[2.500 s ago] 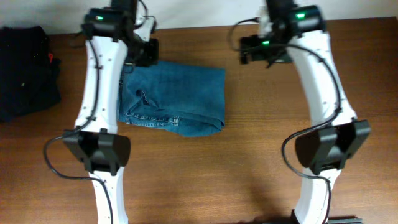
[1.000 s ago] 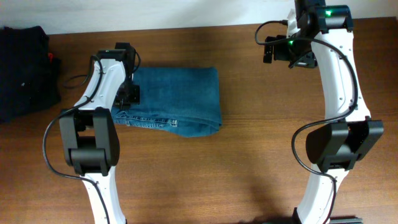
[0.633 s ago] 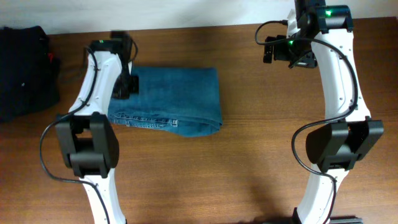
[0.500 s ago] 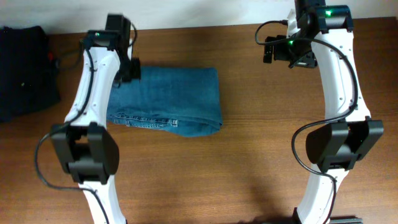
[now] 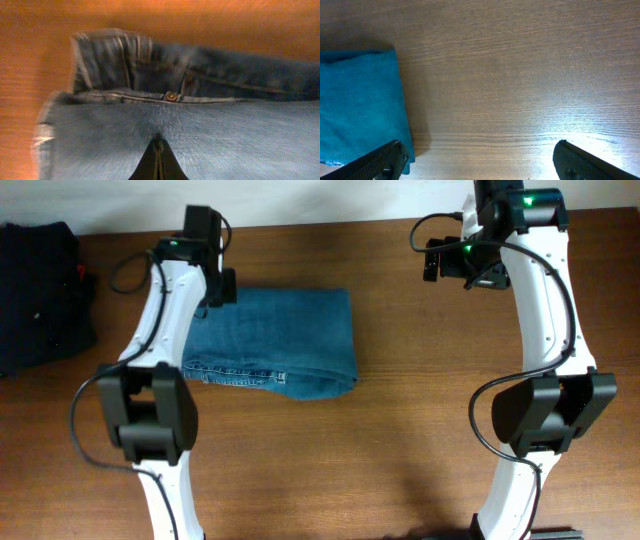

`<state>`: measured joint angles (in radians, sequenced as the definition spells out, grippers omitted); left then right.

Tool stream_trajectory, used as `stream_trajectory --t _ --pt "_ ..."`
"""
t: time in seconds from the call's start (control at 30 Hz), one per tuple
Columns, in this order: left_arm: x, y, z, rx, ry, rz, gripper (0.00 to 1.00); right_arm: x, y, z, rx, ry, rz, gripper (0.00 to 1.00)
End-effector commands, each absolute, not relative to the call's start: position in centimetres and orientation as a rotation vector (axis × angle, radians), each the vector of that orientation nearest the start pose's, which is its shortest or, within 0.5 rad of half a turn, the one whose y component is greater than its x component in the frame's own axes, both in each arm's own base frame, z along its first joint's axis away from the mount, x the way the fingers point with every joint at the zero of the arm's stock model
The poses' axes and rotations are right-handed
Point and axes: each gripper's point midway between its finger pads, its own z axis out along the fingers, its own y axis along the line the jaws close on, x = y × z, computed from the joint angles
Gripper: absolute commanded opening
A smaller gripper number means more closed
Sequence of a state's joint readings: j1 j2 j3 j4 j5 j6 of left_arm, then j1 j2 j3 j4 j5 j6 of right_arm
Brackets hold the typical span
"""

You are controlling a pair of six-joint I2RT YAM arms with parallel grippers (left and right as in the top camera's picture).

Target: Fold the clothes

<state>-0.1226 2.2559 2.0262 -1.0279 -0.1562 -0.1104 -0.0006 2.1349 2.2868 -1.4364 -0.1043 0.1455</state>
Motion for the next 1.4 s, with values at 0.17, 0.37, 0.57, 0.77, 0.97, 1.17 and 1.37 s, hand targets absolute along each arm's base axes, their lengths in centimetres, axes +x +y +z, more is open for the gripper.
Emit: stream_trajectory --t 0.17,0.37,0.57,0.77,0.97,1.17,1.37 --pt "49.6 -2.6 -0.6 -0.021 3.004 0.251 0.00 46.3 1.3 19.4 0.191 2.861 0.164 0.99" --pt "51.0 -3.5 4.3 -0.023 2.928 0.179 0.00 46.3 1.3 19.4 0.191 2.861 0.164 0.99" --pt "52.1 -7.0 15.2 0.027 2.743 -0.017 0.00 46.3 1.3 19.4 0.191 2.861 0.164 0.99" --pt "50.2 -10.9 16.8 0.133 2.750 -0.067 0.00 46.3 1.3 19.4 0.191 2.861 0.164 0.99" --pt "46.6 -14.5 11.9 0.270 2.883 -0.051 0.00 46.3 1.3 19.4 0.191 2.861 0.164 0.99" --pt "42.8 -16.9 5.8 0.393 2.987 -0.022 0.00 46.3 1.3 19.4 0.191 2.861 0.164 0.99" --pt "41.2 -16.6 1.4 0.354 3.024 -0.012 0.00 46.3 1.3 19.4 0.191 2.861 0.164 0.98"
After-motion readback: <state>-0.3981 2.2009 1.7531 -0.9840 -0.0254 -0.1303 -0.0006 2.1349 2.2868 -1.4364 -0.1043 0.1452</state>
